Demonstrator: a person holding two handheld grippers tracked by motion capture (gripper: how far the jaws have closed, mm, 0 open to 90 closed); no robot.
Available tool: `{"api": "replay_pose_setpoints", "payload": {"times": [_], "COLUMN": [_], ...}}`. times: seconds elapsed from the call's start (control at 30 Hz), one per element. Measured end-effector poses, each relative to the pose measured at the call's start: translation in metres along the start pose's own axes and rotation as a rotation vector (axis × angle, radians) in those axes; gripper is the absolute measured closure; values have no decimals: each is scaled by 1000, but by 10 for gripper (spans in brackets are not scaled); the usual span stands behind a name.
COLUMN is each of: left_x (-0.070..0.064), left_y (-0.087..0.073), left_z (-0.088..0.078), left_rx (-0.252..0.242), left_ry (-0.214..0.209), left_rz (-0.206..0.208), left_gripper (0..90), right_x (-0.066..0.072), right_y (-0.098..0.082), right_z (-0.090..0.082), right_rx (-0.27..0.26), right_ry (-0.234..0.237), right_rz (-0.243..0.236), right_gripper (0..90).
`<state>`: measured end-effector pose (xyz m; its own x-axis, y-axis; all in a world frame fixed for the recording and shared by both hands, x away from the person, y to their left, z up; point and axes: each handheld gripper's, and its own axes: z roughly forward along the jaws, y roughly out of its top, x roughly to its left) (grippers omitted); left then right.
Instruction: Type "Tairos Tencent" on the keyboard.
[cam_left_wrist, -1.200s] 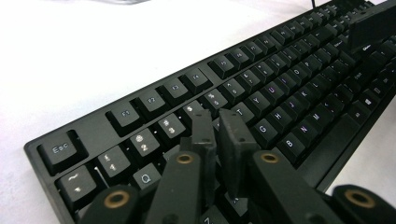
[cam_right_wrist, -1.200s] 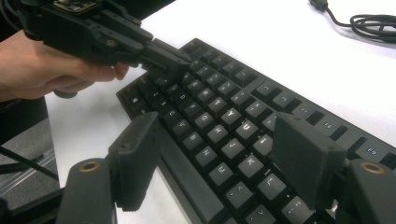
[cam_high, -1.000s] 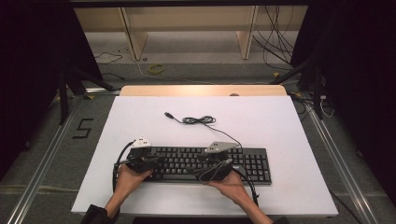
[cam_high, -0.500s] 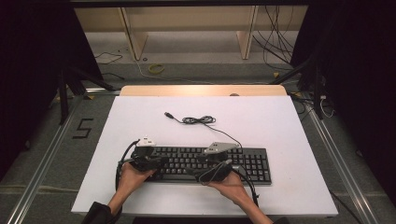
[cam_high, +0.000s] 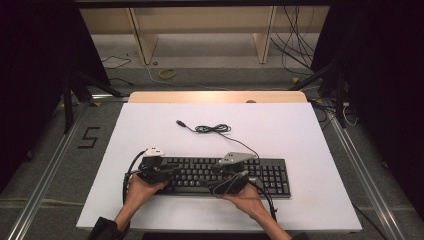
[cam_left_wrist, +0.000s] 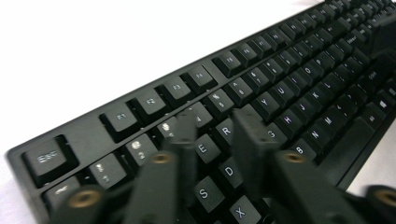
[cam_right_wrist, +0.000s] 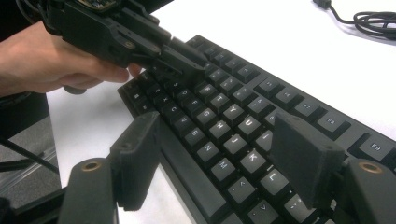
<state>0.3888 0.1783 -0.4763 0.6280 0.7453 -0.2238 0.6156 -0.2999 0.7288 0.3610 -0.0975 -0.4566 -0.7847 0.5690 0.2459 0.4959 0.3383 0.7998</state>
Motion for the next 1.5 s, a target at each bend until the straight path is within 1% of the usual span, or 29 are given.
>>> {"api": "replay_pose_setpoints", "payload": {"times": [0.03,0.07,0.1,0.13,0.17,0.2,0.23,0.3,0.33,0.43,0.5,0.73,1.03,1.17,1.2,1.23,1.27,1.4,1.43,1.5], "left_x": [0,0,0,0,0,0,0,0,0,-1,-1,-3,-2,-3,-3,-4,-4,-4,-4,-4], "left_y": [0,0,0,0,0,0,0,0,0,-1,-1,-3,-5,-6,-6,-7,-7,-8,-9,-9], "left_z": [-2,-2,-4,-4,-7,-7,-8,-11,-12,-14,-15,-20,-29,-32,-32,-33,-34,-36,-38,-38], "left_rx": [-13,-13,-35,-35,-54,-54,-59,-74,-75,-88,-89,-99,-140,-146,-149,-149,-154,-158,-162,-165], "left_ry": [9,9,-1,-1,11,11,6,-3,-6,-38,-38,-48,-65,-69,-69,-68,-71,-72,-71,-72], "left_rz": [-11,-11,-18,-18,-20,-20,-16,-28,-25,-38,-36,-32,-42,-45,-44,-45,-44,-43,-47,-47], "left_gripper": [638,611,586,554,518,497,480,442,431,392,371,333,296,292,292,292,291,290,290,288], "right_x": [0,0,0,0,0,0,0,0,0,0,0,0,1,2,3,3,3,4,4,4], "right_y": [0,0,0,0,0,0,0,1,1,1,1,3,5,6,7,7,8,9,9,9], "right_z": [0,0,0,0,0,0,0,1,1,2,2,4,7,8,9,9,10,12,14,15], "right_rx": [0,0,-1,-2,-2,-3,-3,-4,-4,-3,-1,3,5,7,5,5,6,14,17,22], "right_ry": [-1,-1,-2,-2,-1,-1,-1,-2,-3,-3,-4,-11,-11,-10,-7,-7,-7,1,4,7], "right_rz": [0,-1,-1,0,1,1,1,-2,-2,-2,-1,-6,-10,-17,-21,-21,-24,-24,-25,-27], "right_gripper": [340,340,340,341,341,343,343,344,344,345,347,357,397,431,455,455,476,503,530,554]}}
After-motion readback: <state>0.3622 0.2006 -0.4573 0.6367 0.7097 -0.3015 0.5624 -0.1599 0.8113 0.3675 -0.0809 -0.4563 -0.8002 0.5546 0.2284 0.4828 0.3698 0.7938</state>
